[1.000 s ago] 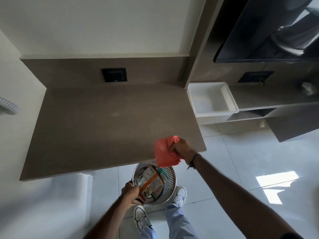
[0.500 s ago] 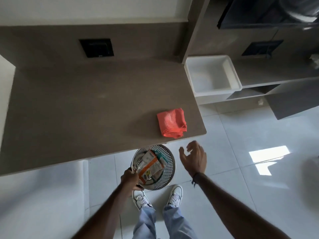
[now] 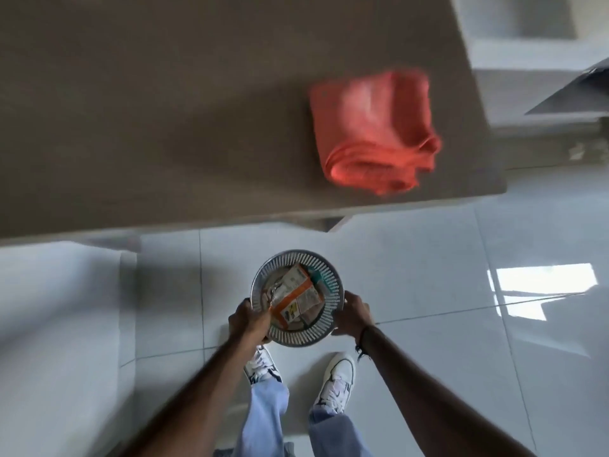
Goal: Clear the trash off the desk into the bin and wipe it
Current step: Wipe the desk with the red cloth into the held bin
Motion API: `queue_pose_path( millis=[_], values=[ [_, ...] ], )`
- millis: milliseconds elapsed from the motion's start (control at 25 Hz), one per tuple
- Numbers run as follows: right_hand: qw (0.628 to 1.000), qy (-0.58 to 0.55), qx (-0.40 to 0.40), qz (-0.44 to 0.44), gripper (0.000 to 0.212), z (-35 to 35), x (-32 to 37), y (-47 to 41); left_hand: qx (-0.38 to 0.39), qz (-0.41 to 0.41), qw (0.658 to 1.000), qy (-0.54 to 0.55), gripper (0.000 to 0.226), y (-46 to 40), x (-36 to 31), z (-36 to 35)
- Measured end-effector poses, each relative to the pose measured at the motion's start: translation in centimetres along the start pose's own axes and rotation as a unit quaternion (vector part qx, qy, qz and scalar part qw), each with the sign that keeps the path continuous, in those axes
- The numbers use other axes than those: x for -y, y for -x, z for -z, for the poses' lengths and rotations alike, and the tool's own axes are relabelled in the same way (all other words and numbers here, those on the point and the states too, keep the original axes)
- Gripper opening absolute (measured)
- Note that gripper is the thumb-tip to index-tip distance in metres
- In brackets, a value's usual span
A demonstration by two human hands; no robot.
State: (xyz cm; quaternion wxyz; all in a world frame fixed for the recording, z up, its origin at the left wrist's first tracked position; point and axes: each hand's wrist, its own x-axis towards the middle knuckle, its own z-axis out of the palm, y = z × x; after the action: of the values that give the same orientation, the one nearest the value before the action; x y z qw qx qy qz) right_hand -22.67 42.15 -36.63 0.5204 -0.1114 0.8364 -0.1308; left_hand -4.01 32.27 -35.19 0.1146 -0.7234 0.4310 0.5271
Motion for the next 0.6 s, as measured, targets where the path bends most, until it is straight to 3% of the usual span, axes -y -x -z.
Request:
queue_pose_path(
  millis=[160, 280, 360, 440, 600],
  values=[
    [0.994, 0.107, 0.036, 0.012, 0.043, -3.1, -3.1, -6.3, -0.005, 0.028, 0.999, 0.019, 0.042, -4.7, 3.1, -3.7],
    [0.998, 0.044, 0.048, -0.001, 0.047, -4.0, -5.1, -8.4, 0.033, 0.043, 0.997, 0.049, 0.029, -6.4, 5.1, -5.2],
    [0.991, -0.088, 0.088, -0.057, 0.051, -3.8, -6.0, -8.3, 0.081, 0.045, 0.992, 0.081, 0.027, -5.9, 5.4, -5.5],
    [0.965, -0.215, 0.107, -0.106, 0.041, -2.9, -6.0, -6.1, 0.130, 0.048, 0.986, 0.094, 0.029, -3.9, 5.0, -4.9],
    [0.982, -0.182, 0.031, -0.051, 0.032, 0.5, -2.9, 1.9, 0.090, -0.019, 0.996, 0.018, 0.031, 2.9, 2.8, -1.6]
  ],
)
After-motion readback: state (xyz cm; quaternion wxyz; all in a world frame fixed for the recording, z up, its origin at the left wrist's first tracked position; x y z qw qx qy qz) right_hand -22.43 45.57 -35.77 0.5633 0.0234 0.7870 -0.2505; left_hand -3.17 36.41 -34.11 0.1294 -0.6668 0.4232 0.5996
